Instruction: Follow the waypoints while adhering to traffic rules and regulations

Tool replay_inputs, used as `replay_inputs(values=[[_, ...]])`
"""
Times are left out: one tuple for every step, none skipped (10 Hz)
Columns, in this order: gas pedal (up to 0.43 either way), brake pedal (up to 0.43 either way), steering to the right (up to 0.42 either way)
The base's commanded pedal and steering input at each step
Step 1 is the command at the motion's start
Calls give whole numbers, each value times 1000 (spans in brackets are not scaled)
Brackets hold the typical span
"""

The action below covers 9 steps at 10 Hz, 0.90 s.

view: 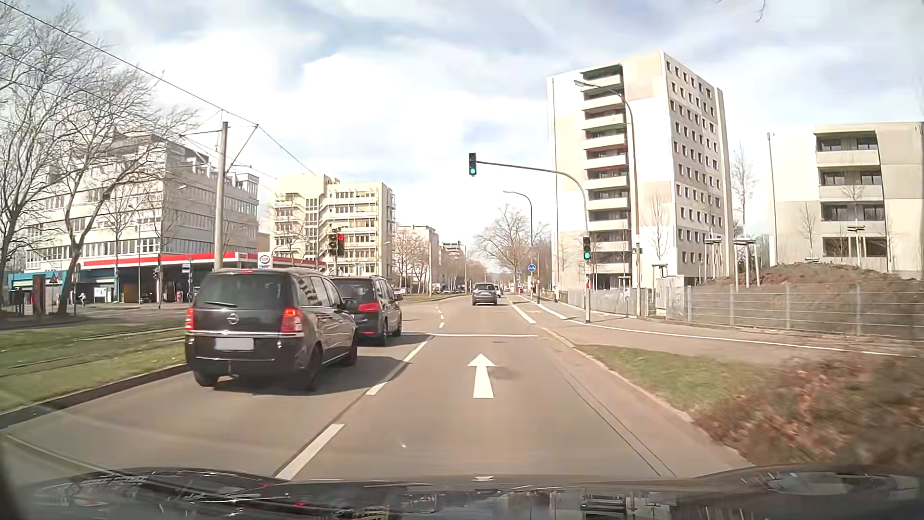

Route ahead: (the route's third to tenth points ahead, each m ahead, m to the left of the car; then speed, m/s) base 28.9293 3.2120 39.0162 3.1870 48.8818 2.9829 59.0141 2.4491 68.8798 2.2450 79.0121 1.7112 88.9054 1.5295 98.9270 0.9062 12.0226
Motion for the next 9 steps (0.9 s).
replay_inputs(values=[[59,0,2],[59,0,4],[59,0,4],[59,0,5],[59,0,6],[79,0,6],[79,0,6],[79,0,4],[79,0,4]])
